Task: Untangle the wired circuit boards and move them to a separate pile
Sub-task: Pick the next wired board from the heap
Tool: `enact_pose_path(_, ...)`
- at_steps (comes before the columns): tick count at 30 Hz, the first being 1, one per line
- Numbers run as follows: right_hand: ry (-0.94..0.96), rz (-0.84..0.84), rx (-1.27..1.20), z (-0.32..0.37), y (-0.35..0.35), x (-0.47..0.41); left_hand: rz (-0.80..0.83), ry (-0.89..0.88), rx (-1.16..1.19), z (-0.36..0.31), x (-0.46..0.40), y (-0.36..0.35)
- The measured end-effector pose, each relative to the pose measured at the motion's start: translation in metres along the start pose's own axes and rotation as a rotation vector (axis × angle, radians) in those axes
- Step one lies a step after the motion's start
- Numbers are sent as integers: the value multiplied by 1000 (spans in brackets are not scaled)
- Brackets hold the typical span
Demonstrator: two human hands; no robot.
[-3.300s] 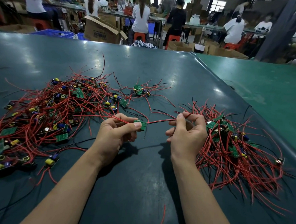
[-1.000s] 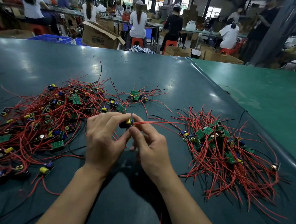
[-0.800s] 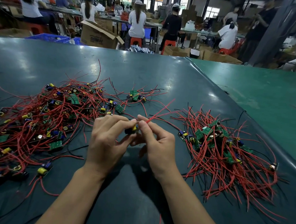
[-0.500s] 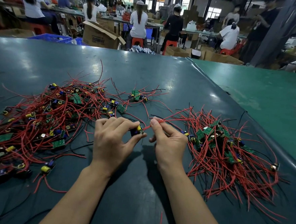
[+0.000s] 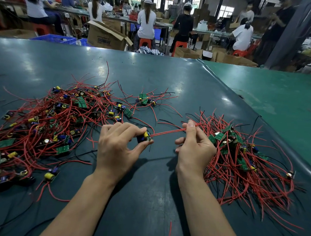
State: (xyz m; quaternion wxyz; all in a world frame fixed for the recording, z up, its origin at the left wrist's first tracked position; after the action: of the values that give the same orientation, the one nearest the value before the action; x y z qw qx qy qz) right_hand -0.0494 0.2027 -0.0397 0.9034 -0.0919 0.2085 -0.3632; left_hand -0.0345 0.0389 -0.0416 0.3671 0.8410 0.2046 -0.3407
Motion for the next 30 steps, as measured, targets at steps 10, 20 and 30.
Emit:
enact_pose_path(10,100,-98,-70,10,0,4,14,40,-39,-1,2,-2)
enact_pose_path(20,87,27,-4,-3,-1,-3,6,96,31,3,2,2)
enact_pose_path(30,-153,957,-74,6,-13,41,72,-6,143,-4,1,6)
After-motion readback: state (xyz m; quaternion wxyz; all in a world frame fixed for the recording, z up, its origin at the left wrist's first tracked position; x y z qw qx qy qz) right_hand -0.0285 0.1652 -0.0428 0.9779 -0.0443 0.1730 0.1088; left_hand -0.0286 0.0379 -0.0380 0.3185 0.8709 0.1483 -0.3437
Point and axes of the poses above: each hand's wrist, its own x-axis away from the middle knuckle, its own y-axis out of the back of the hand, z = x × y, the point moved 1 cm from there along -x, towards the middle knuckle, and after that the axes turned 12 degrees about y, right-handed, at the moved point
